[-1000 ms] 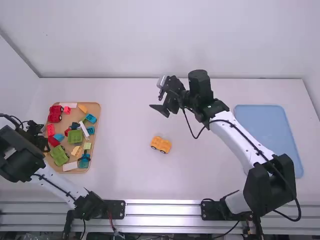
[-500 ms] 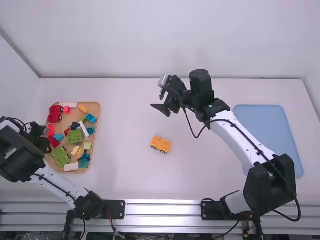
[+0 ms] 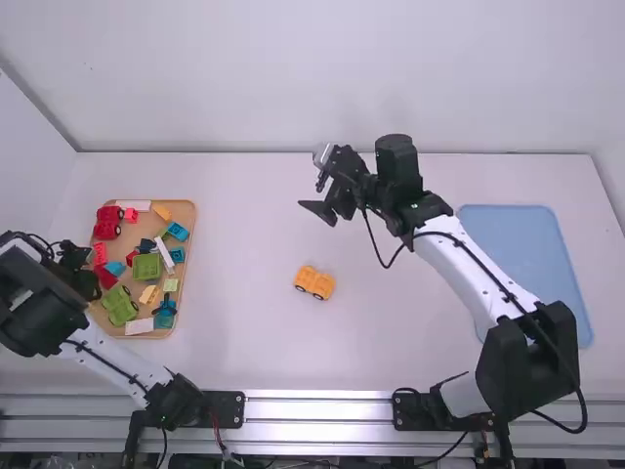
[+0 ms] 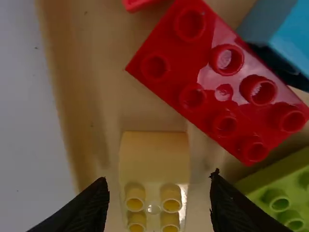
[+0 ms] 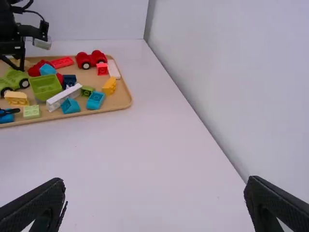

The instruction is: Assemble lego blocks to make yellow taxi

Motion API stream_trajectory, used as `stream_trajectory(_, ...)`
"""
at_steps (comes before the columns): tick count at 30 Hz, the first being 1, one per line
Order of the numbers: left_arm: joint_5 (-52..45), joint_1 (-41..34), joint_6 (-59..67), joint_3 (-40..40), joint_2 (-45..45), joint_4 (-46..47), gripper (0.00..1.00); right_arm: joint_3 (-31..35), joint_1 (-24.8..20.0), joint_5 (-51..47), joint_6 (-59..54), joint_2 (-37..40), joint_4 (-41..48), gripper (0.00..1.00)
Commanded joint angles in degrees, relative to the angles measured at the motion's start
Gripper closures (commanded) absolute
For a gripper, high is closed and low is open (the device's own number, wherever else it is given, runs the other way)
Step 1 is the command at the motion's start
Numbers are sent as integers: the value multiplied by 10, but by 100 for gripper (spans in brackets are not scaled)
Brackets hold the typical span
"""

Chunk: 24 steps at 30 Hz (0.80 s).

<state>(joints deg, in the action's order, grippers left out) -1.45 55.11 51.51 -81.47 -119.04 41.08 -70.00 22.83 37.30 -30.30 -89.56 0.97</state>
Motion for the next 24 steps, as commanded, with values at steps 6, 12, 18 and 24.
stream_trajectory(6,-4,4,-7,5,0,6,47,-13,-4,3,1,2,-1,1)
stream_trajectory(12,23,4,-8,5,-1,14,51,-13,-4,3,1,2,-1,1)
stream_trajectory(18,19,4,-9,5,-1,16,50,-13,-4,3,1,2,-1,1)
stream_trajectory(24,19,4,-7,5,-1,15,55,-13,-4,3,1,2,-1,1)
